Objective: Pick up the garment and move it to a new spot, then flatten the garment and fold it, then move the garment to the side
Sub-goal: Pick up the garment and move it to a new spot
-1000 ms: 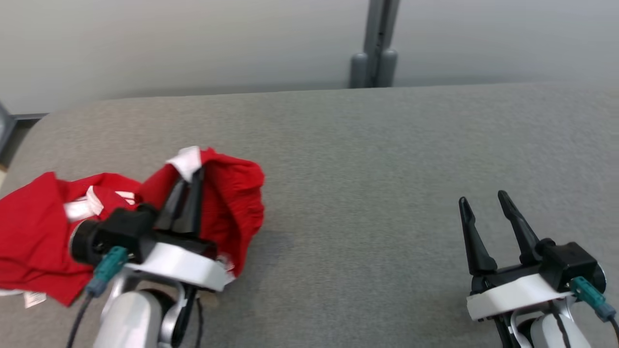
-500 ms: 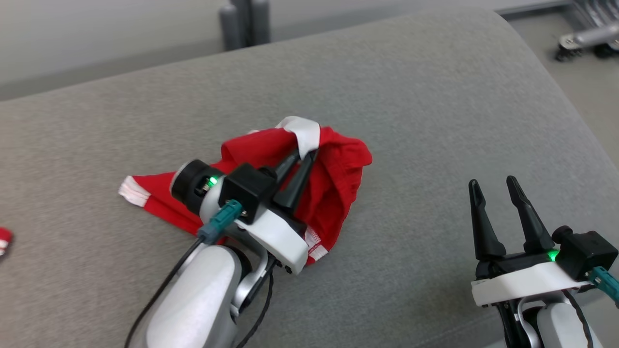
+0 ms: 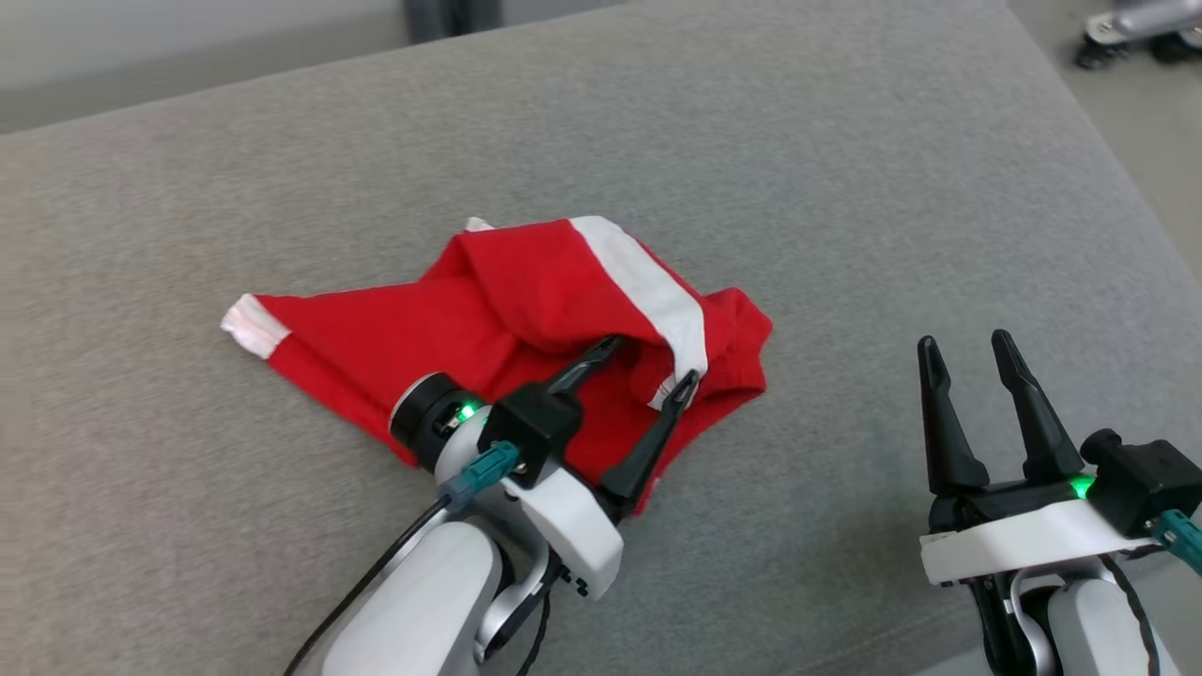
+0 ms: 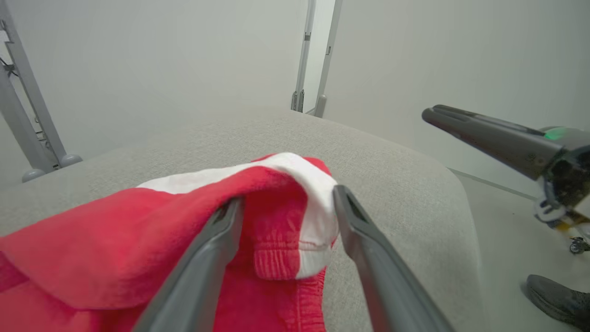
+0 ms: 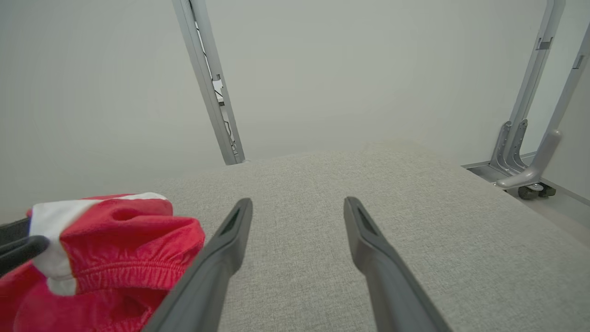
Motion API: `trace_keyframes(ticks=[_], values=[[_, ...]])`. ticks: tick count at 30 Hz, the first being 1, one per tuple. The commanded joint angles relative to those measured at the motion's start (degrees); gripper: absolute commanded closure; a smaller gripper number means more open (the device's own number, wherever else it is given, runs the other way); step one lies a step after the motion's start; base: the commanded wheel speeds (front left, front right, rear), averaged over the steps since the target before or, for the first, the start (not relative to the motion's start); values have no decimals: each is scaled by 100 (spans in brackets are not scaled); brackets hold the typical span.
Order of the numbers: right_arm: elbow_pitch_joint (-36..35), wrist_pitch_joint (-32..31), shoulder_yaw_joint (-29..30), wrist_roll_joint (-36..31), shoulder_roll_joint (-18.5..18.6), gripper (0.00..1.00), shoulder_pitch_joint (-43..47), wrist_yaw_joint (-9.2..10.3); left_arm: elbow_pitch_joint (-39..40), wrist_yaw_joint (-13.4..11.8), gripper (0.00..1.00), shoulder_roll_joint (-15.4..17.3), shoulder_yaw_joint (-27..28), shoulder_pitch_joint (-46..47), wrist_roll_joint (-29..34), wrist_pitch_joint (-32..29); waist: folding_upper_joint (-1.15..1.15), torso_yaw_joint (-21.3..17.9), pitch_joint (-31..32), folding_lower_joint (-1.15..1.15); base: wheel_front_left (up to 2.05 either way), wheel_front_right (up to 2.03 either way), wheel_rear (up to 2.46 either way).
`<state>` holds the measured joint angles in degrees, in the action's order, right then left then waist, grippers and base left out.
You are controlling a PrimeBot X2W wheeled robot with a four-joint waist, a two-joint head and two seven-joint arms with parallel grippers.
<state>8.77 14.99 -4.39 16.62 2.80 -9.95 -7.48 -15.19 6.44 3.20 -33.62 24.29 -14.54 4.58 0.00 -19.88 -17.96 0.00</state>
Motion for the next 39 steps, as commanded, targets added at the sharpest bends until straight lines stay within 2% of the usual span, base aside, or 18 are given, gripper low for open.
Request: trace_keyframes(ticks=[1, 5, 16, 20, 25, 39], values=[[1, 30, 24, -47, 22, 0, -33, -3, 5, -23, 0, 65, 36, -53, -28, 27, 0, 238, 136, 0, 0, 0, 0], [40, 30, 42, -193, 22, 0, -51, -3, 47, -203, 0, 164, 269, -217, -141, 233, 0, 630, 325, 0, 0, 0, 0], [146, 30, 150, -551, 25, 0, 132, -3, -133, -1027, 0, 559, 1487, -690, -563, 905, 0, 1563, 935, 0, 0, 0, 0], [198, 30, 167, -619, 26, 0, 237, -3, -266, -1111, 0, 717, 1868, -869, -689, 1015, 0, 1773, 1136, 0, 0, 0, 0], [277, 30, 171, -683, 24, 0, 364, -3, -376, -1094, 0, 910, 2197, -1208, -784, 1052, 0, 1919, 1395, 0, 0, 0, 0], [427, 24, 205, -802, 24, 0, 828, -3, 151, -937, 0, 1013, 2272, -2248, -651, 1066, 0, 1946, 1898, 0, 0, 0, 0]])
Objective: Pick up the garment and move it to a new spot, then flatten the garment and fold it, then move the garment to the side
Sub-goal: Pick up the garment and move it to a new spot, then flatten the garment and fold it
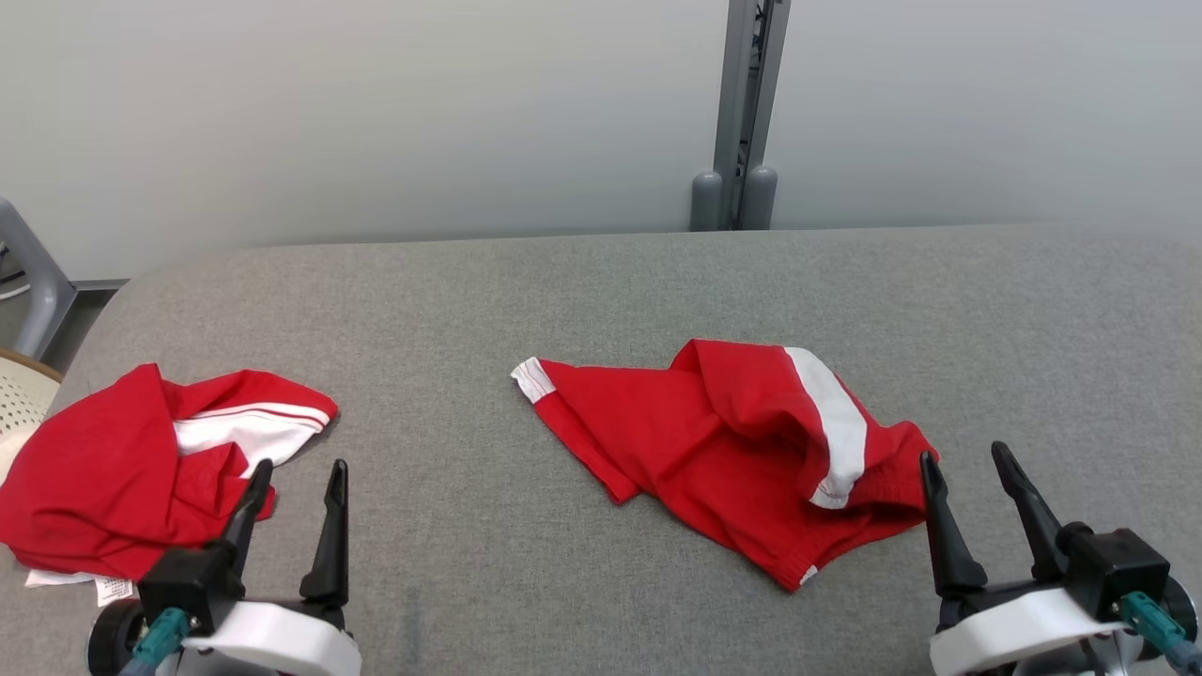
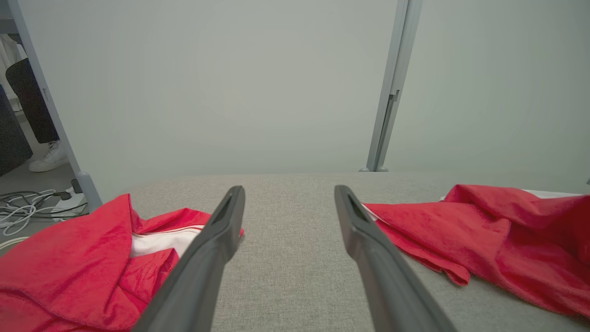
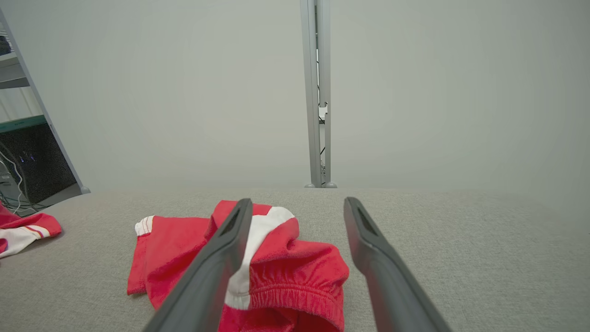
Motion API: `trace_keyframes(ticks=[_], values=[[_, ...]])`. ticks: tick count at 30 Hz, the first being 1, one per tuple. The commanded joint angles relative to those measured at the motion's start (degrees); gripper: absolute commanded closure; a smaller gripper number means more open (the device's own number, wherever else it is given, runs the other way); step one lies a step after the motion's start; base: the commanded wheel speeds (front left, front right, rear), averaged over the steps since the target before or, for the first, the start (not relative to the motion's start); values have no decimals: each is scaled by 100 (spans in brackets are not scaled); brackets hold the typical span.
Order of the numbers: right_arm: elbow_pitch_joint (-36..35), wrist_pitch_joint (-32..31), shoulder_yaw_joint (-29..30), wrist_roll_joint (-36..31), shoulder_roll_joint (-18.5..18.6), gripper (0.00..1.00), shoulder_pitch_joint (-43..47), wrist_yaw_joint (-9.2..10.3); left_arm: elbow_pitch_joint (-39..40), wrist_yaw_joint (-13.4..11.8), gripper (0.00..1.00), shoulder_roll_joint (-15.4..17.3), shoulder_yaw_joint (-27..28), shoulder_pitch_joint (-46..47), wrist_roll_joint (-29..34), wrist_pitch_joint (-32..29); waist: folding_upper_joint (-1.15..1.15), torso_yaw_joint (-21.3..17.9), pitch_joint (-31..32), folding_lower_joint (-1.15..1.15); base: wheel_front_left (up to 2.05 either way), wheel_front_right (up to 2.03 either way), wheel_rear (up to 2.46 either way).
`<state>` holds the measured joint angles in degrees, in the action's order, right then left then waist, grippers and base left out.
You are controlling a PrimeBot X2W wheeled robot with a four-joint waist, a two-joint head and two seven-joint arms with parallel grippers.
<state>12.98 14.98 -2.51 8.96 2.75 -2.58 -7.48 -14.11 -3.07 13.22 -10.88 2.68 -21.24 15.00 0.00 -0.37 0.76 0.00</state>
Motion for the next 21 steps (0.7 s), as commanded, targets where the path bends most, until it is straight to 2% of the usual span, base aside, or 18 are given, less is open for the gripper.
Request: trace_keyframes(ticks=[1, 21], values=[[2, 16, 24, -23, 28, 0, 122, -3, 73, 18, 0, 5, -24, -146, 22, 24, 0, -4, 41, 0, 0, 0, 0], [-172, -108, 90, -60, 28, 0, 286, -3, 318, -122, 0, 36, -177, -331, 62, -45, 0, 7, 62, 0, 0, 0, 0]])
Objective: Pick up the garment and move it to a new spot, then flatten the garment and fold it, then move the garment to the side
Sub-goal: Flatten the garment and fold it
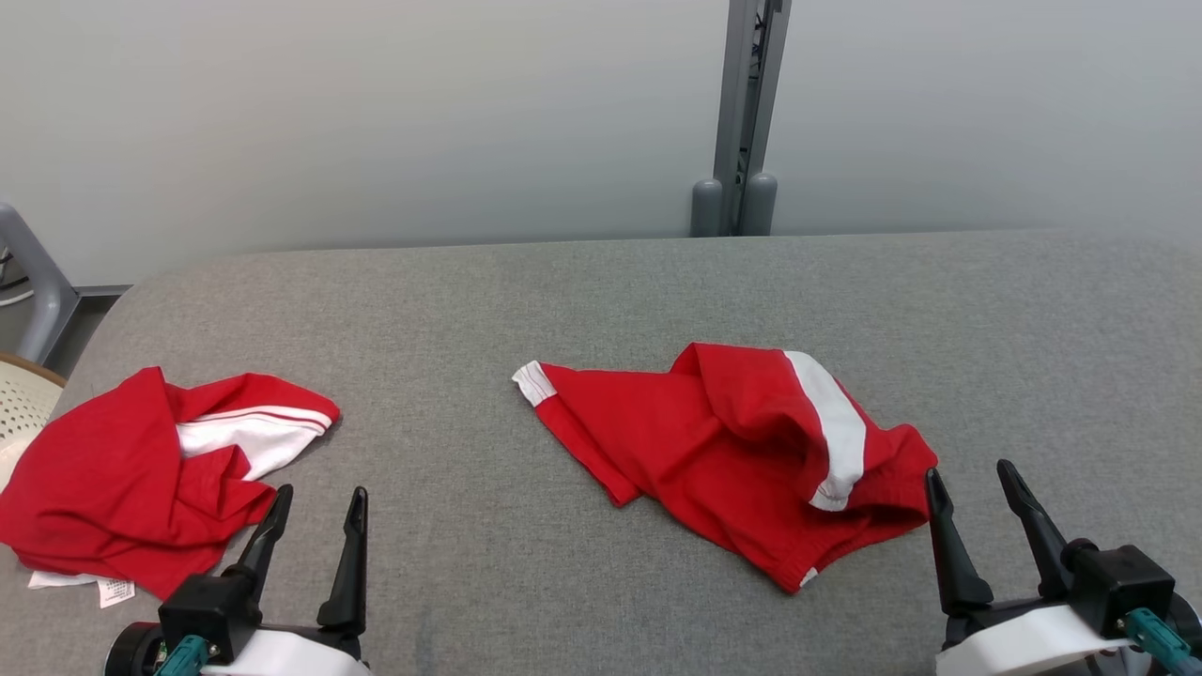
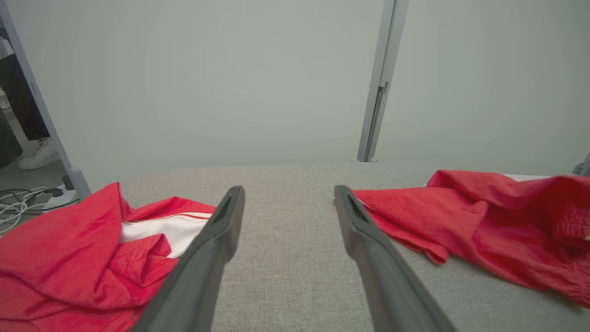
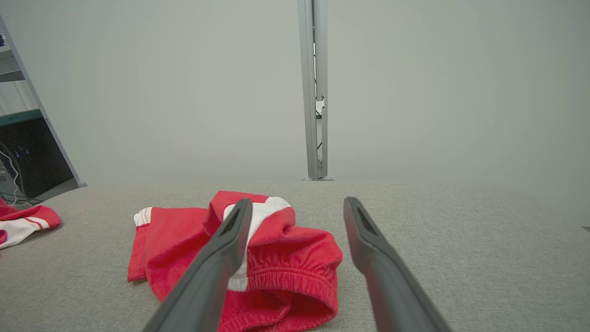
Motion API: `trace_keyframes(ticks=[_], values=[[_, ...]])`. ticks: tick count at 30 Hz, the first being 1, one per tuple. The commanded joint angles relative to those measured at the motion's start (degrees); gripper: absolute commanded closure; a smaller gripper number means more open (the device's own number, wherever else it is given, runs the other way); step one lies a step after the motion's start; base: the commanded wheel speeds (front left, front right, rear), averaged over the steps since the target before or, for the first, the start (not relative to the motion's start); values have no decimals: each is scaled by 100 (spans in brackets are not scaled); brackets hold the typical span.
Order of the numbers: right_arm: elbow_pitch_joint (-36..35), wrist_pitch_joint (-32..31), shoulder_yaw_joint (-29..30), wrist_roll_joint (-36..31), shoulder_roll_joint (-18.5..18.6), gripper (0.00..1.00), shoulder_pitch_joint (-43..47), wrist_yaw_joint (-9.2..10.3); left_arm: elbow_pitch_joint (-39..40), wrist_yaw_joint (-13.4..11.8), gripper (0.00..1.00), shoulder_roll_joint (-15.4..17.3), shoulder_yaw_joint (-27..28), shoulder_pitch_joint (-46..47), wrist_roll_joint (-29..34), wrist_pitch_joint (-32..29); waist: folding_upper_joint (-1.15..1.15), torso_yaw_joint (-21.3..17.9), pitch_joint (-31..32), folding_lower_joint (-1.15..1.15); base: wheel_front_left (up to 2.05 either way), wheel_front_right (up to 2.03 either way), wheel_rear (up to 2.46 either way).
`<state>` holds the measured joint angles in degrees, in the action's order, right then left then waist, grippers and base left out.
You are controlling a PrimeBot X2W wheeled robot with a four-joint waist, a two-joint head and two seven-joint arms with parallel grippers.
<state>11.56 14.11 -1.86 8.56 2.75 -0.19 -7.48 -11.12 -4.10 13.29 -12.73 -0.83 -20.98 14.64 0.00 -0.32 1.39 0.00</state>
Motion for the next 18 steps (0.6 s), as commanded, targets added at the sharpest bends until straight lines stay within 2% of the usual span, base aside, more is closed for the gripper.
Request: trace_keyframes(ticks=[1, 8, 18], values=[[-31, -23, 28, -29, 28, 0, 40, -3, 21, -30, 0, 30, 2, 31, 38, -11, 0, 5, -5, 0, 0, 0, 0], [33, -68, -53, -29, 27, 0, 6, -3, 29, -55, 0, 30, -29, 125, 14, -17, 0, 44, -46, 0, 0, 0, 0], [787, -438, -787, -48, 29, 0, 52, -3, 41, -10, 0, -54, -151, 425, -4, -72, 0, 326, -349, 0, 0, 0, 0]])
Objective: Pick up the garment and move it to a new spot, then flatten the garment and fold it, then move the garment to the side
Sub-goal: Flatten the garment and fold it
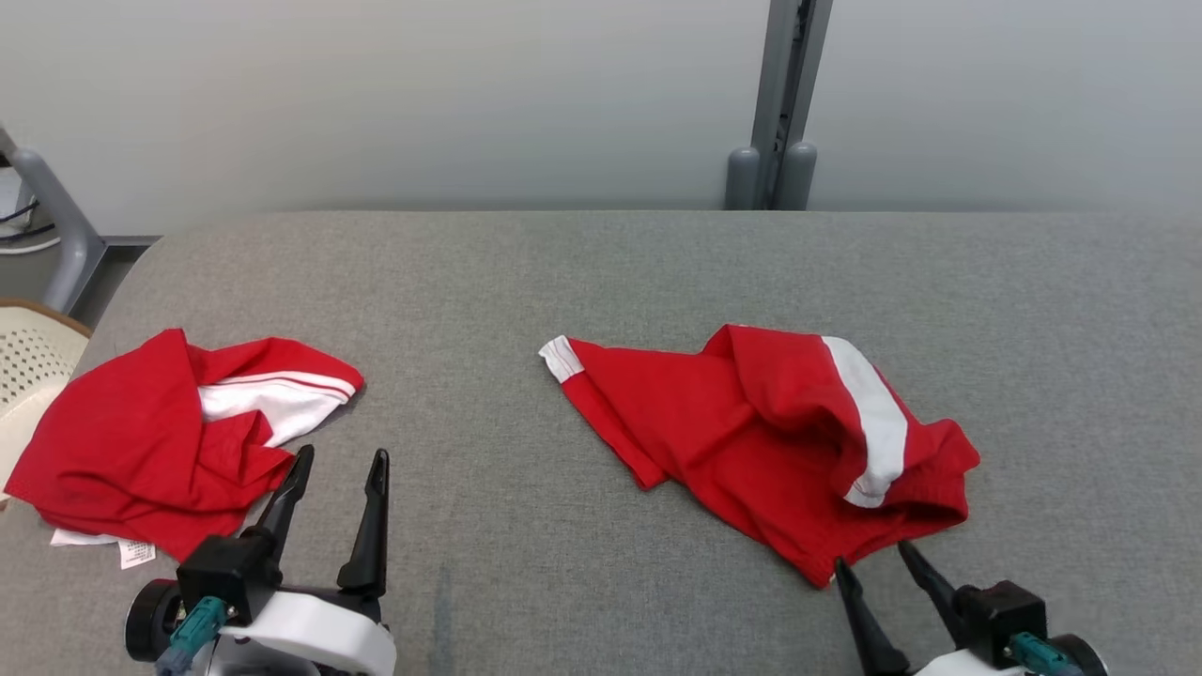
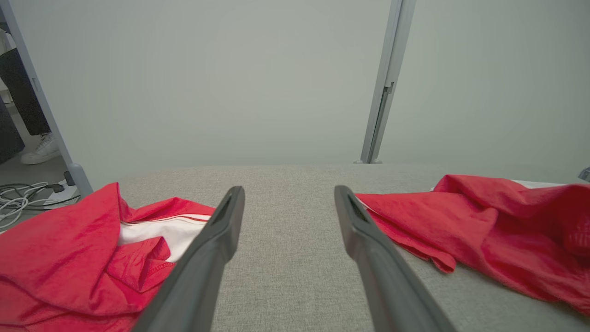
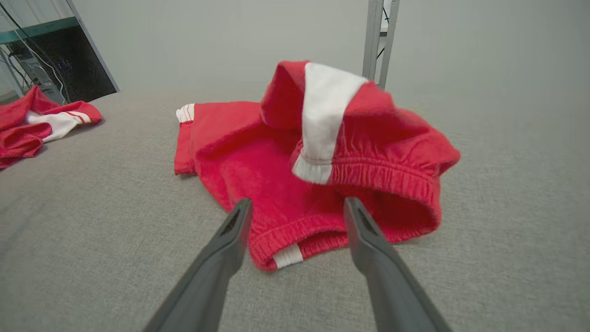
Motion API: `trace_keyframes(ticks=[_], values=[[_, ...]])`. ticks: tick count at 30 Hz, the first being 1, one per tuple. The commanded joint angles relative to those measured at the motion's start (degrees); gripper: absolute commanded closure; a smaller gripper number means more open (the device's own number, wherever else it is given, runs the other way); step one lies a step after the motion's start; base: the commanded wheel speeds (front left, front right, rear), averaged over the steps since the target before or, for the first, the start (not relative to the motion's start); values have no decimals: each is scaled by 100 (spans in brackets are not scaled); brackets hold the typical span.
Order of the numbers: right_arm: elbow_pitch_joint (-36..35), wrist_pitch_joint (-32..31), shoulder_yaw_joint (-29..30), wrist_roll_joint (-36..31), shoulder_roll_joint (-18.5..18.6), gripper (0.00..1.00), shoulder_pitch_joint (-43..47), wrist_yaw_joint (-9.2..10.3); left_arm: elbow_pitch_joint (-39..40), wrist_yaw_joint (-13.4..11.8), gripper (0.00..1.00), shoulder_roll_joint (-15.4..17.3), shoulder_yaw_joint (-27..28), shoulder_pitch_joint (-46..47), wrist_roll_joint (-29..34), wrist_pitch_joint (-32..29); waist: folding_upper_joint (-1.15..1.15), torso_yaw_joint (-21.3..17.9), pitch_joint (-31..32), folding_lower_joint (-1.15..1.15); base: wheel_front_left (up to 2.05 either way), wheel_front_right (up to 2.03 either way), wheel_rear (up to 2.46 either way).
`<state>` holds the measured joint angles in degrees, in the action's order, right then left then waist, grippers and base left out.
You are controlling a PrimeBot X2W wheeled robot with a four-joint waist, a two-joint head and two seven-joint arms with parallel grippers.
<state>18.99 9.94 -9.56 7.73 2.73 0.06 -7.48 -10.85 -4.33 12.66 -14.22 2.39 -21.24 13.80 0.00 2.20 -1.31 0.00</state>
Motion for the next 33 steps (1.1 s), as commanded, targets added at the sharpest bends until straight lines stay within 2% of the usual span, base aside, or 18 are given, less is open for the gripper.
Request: trace_keyframes(ticks=[1, 15, 16, 17, 18, 19, 22, 26, 33], values=[[148, -12, -88, 57, 32, 0, 8, -3, 7, 14, 0, 6, -9, 134, 28, 17, 0, 103, -120, 0, 0, 0, 0], [1471, 306, -549, 8, 31, 0, -740, -3, -116, 60, 0, -89, -46, 443, 57, 103, 0, 295, -446, 0, 0, 0, 0], [1543, 336, -582, 26, 33, 52, -805, -3, -125, 68, 0, -94, -49, 452, 61, 104, 0, 307, -468, 0, 0, 0, 0], [1603, 357, -630, 53, 33, 71, -864, -3, -139, 74, 0, -102, -51, 464, 58, 98, 0, 315, -482, 0, 0, 0, 0], [1644, 393, -676, 71, 31, 78, -902, -3, -157, 64, 0, -99, -53, 481, 71, 105, 0, 321, -495, 0, 0, 0, 0], [1666, 407, -717, 83, 30, 100, -936, -3, -164, 74, 0, -98, -51, 503, 66, 111, 0, 327, -507, 0, 0, 0, 0], [1546, 452, -889, 162, 31, 100, -1015, -3, -184, 92, 0, -98, -31, 527, 54, 124, 0, 317, -523, 0, 0, 0, 0], [1053, 488, -1239, 262, 30, 100, -999, -3, -185, 65, 0, -75, 33, 495, 50, 131, 0, 237, -536, 0, 0, 0, 0], [-372, 330, -1862, 464, 31, 100, -841, -3, -203, 18, 0, -81, 100, 417, 67, 140, 0, 30, -459, 0, 0, 0, 0]])
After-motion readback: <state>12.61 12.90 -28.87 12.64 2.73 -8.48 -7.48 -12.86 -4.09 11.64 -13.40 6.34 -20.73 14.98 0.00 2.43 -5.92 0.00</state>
